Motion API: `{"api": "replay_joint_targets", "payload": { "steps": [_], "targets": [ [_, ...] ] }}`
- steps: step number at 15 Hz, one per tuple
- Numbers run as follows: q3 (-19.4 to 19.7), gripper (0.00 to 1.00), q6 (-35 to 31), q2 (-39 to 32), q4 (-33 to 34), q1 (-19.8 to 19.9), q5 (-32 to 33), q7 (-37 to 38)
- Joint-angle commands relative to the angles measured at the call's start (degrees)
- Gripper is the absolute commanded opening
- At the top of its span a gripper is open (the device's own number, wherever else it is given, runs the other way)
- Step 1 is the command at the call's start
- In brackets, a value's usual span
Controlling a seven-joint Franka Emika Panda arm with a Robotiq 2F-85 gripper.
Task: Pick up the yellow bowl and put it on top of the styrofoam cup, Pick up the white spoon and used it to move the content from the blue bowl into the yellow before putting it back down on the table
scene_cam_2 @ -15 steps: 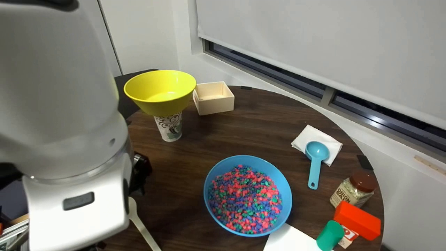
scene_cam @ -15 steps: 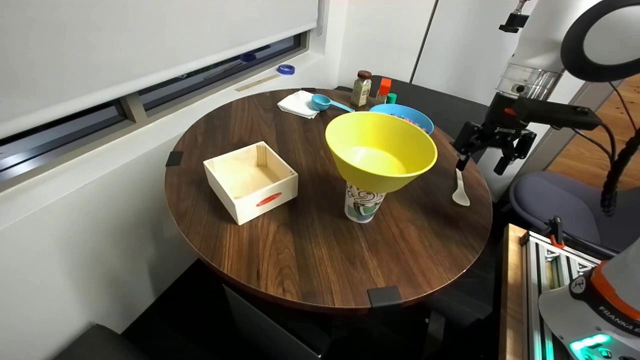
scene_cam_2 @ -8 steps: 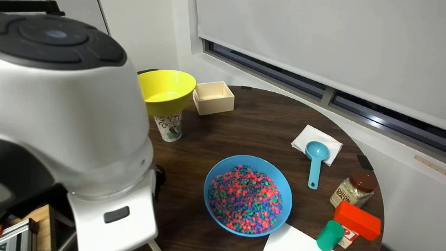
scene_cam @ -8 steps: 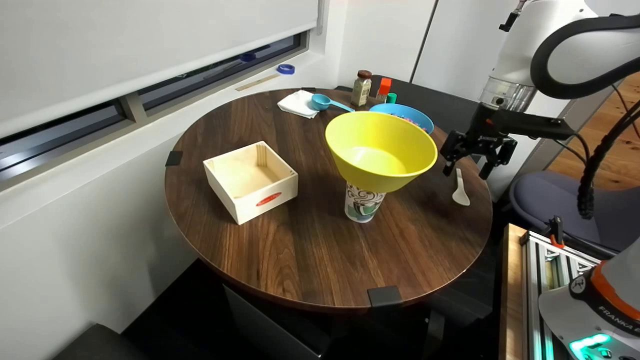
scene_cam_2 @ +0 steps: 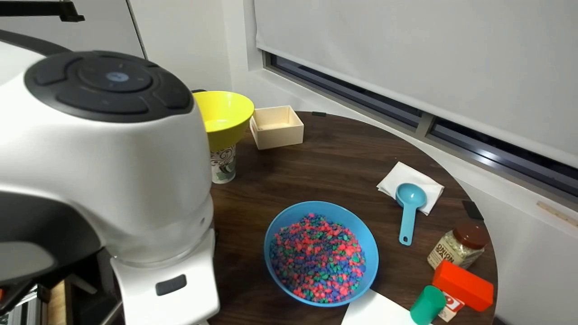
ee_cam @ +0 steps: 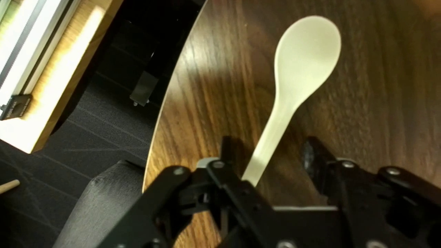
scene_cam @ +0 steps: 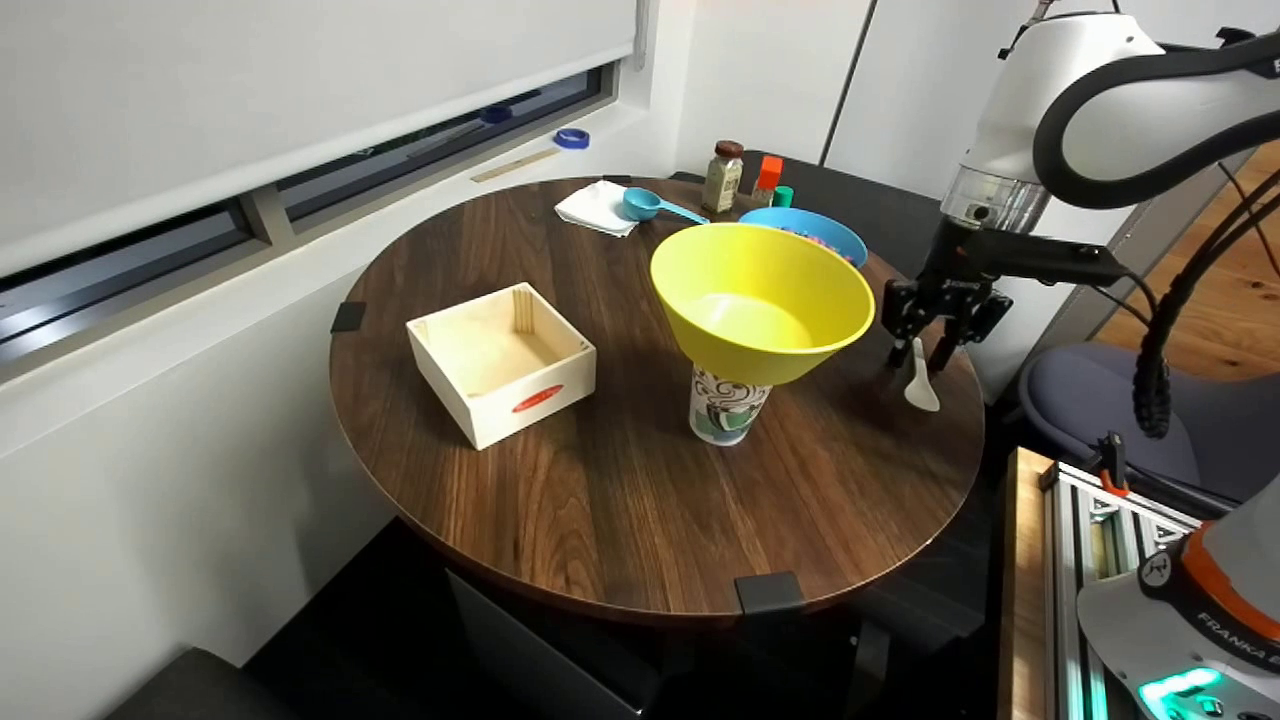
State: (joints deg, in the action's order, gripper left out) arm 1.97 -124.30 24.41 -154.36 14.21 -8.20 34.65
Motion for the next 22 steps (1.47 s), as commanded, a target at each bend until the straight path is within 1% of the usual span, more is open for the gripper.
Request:
{"api": "replay_joint_targets", "payload": {
  "steps": [1, 4, 6, 7, 10, 16, 19, 20, 22],
  "targets": [
    [0.60, 0.23, -0.98, -1.34, 0.39, -0.59, -0.58, -0.76],
    [0.71, 0.01, -1.14, -1.39, 0.54, -0.58, -0.59, -0.80],
    [0.73, 0.00, -1.18, -1.46, 0.57, -0.61, -0.59, -0.87],
    [0.72, 0.03, -1.18, -1.45, 0.61, -0.66, -0.63, -0.95],
    [0.98, 0.03, -1.11, -0.70, 1.30, -0.35, -0.44, -1.10],
    [1.27, 0.03, 1.56, 3.84, 7.63, 1.28, 2.05, 0.00],
    [0.35, 0.03, 1.21, 5.02, 11.02, 2.63, 5.19, 0.92],
    [-0.10, 0.03, 0.57, 5.10, 11.96, 3.38, 7.03, 1.52],
    [-1.46, 0.03, -1.49, 4.65, 13.32, 5.63, 12.89, 3.48]
  ]
}}
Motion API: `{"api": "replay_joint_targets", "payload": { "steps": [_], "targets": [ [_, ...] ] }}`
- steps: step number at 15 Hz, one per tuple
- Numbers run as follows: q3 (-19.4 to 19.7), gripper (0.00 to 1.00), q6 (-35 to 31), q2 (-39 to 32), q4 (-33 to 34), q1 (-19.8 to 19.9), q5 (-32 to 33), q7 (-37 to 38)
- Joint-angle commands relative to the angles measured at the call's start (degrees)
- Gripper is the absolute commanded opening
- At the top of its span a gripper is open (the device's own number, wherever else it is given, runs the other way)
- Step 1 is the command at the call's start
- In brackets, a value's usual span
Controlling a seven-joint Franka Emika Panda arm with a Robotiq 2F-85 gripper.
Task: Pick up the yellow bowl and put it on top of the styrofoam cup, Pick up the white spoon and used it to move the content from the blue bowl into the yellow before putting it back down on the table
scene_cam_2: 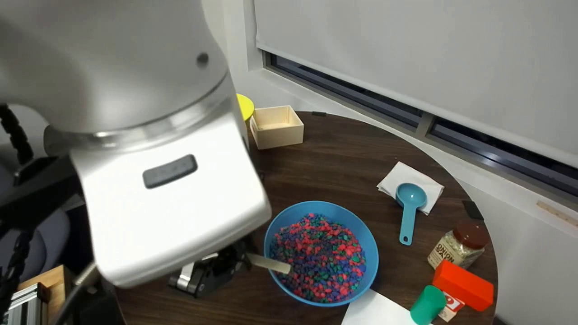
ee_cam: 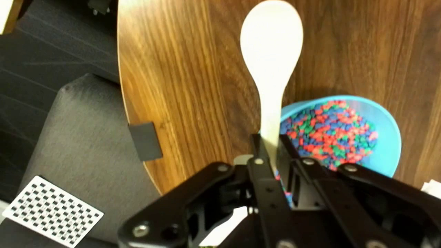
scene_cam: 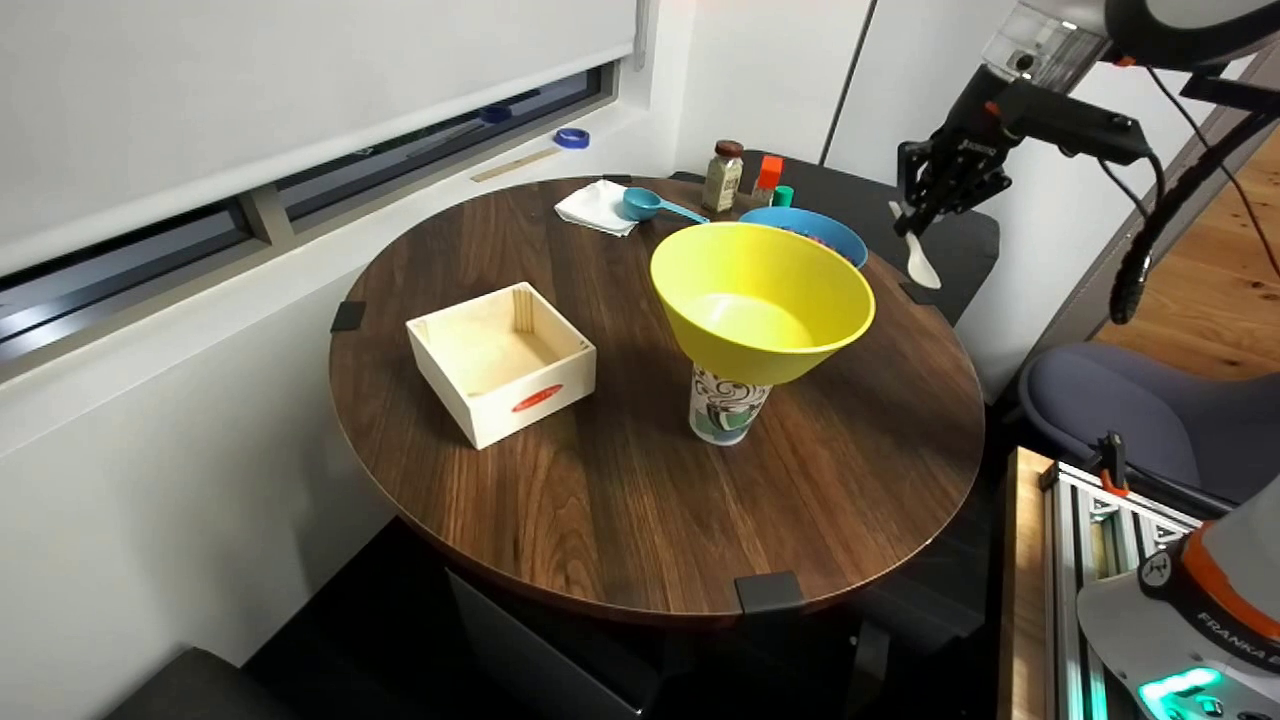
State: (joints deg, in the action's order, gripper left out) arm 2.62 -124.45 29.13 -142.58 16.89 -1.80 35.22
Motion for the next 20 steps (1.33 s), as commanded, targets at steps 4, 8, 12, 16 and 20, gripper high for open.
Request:
{"api": "replay_joint_targets", "payload": {
  "steps": [4, 8, 12, 16, 20],
  "targets": [
    [-4.10, 0.03, -6.53, -2.22, 2.29, 6.09, 17.76, 7.84],
    [-4.96, 0.03, -13.95, -5.19, 2.86, 7.12, 25.56, 13.02],
    [-5.51, 0.03, -22.21, -8.30, 3.14, 7.85, 31.00, 18.43],
    [-6.41, 0.03, -28.03, -11.77, 3.73, 8.00, 35.00, 24.24],
    [-6.91, 0.03, -30.83, -14.56, 4.24, 7.35, 39.49, 29.96]
  ]
}}
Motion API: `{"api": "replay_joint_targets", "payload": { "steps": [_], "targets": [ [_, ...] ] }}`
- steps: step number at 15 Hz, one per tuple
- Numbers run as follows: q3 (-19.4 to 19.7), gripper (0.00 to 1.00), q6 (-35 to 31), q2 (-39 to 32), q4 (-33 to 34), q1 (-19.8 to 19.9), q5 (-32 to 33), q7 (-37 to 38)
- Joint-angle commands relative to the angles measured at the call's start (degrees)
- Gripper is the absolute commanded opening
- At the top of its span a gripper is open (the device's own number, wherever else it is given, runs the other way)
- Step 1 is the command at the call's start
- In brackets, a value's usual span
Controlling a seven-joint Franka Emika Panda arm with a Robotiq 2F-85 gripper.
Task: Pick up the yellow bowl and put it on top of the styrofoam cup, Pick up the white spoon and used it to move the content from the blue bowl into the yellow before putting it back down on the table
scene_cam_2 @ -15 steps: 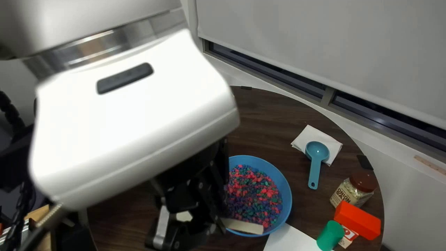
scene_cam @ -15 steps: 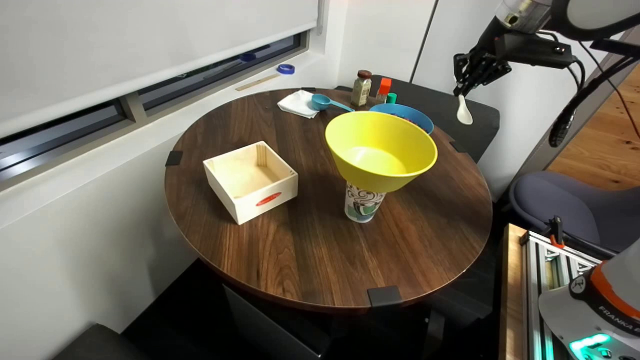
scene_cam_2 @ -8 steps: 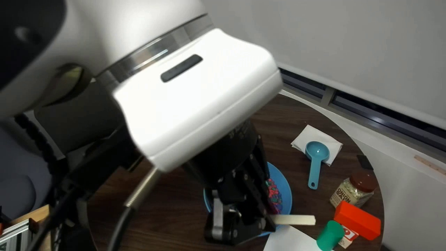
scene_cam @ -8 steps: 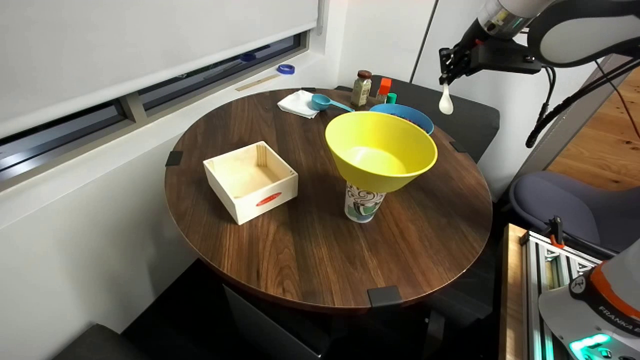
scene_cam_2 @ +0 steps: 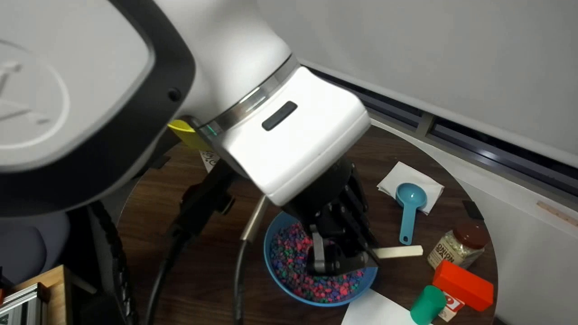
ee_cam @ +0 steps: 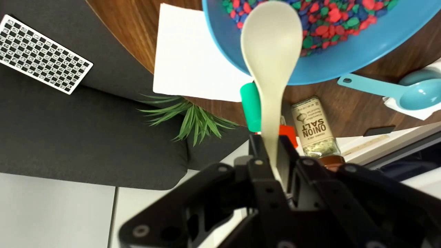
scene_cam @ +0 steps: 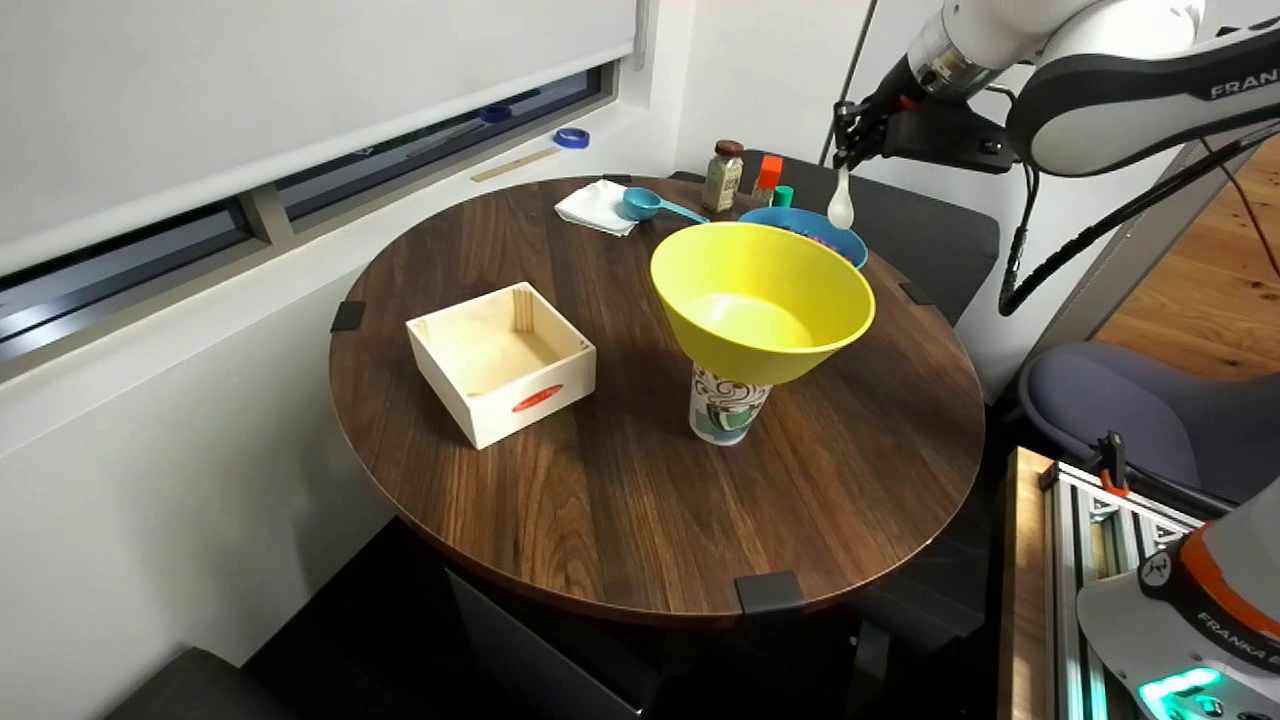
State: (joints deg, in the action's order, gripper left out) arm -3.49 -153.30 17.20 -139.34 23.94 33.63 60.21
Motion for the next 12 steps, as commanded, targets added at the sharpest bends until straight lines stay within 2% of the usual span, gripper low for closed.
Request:
{"api": "replay_joint_targets", "payload": {
  "steps": [1, 5, 9, 10, 12],
  "targets": [
    [-0.72, 0.03, -2.29, -3.19, 1.07, -0.03, 5.14, 6.20],
    [0.05, 0.03, -2.01, -5.04, 1.47, -1.76, 9.94, 10.64],
    [0.97, 0.03, -1.81, -6.94, 1.53, -4.29, 12.01, 13.41],
    [-1.28, 0.03, -2.25, -7.35, 1.37, -2.32, 12.06, 13.89],
    [-1.71, 0.03, -2.25, -8.15, 1.27, -2.63, 12.07, 14.51]
  ]
}}
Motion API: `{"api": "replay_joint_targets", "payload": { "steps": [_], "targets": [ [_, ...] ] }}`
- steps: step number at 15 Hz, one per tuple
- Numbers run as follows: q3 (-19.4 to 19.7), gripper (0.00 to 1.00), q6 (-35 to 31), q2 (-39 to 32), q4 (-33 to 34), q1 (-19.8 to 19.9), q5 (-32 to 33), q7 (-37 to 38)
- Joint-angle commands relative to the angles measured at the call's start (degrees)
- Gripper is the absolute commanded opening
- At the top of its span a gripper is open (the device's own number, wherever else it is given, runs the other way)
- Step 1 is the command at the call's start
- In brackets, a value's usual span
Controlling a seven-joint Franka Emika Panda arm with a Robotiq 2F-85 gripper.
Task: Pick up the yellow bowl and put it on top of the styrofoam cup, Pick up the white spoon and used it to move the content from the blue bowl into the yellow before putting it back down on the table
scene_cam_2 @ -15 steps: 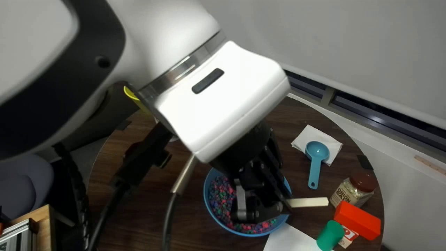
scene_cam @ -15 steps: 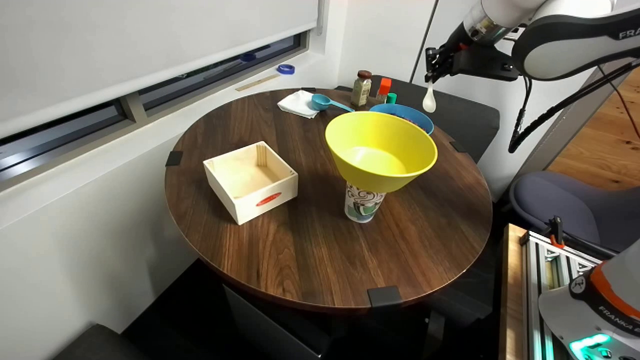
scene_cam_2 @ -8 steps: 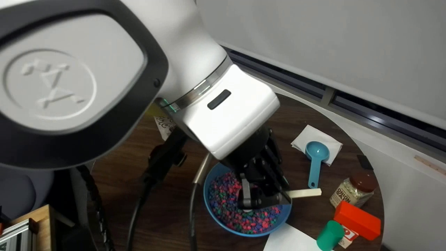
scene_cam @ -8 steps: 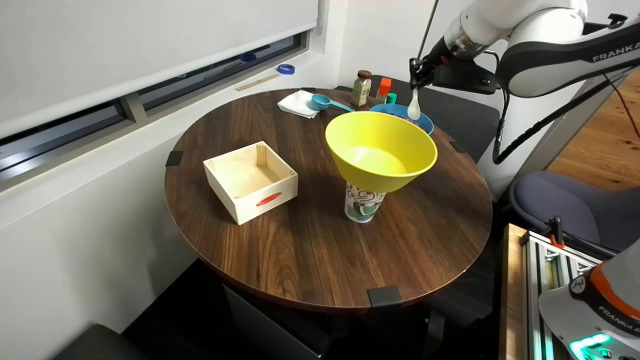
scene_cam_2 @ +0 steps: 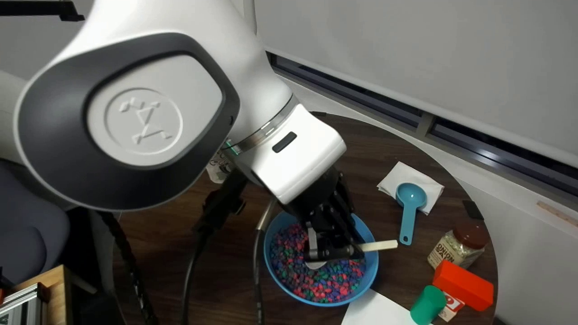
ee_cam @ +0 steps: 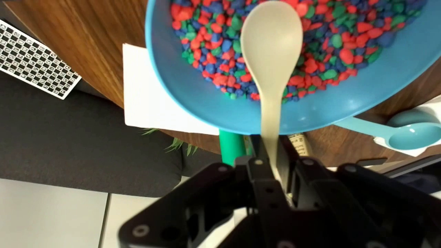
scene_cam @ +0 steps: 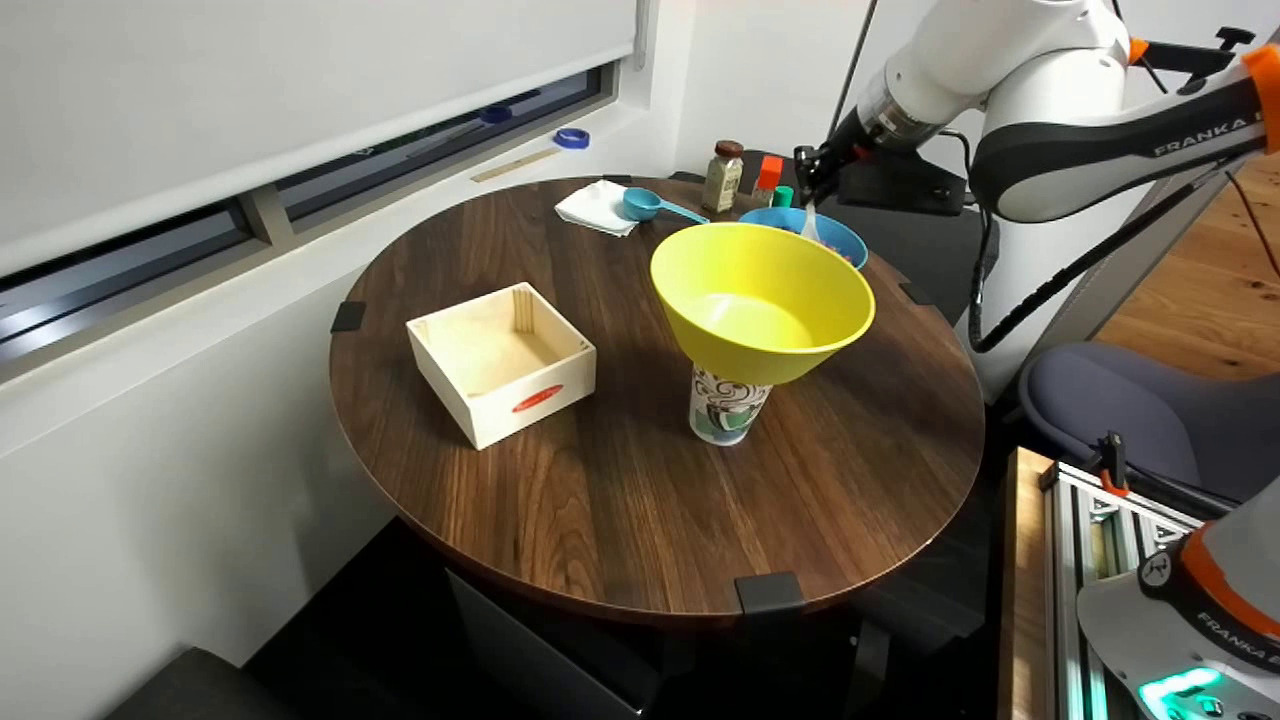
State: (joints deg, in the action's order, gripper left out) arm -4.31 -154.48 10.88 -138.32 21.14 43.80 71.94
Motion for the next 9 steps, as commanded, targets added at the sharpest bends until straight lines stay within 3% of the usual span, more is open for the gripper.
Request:
{"api": "replay_joint_targets", "payload": {
  "steps": [1, 6, 7, 9],
  "targets": [
    [-1.15, 0.03, -1.07, -2.17, 0.22, 0.12, 1.75, 2.88],
    [-1.42, 0.03, -1.37, -3.04, 0.08, -0.38, -0.98, 1.67],
    [2.08, 0.03, -1.29, -3.09, 0.07, -4.06, -2.47, 1.01],
    [3.55, 0.03, -1.86, -3.12, -0.04, -5.53, -5.80, -0.12]
  ]
}}
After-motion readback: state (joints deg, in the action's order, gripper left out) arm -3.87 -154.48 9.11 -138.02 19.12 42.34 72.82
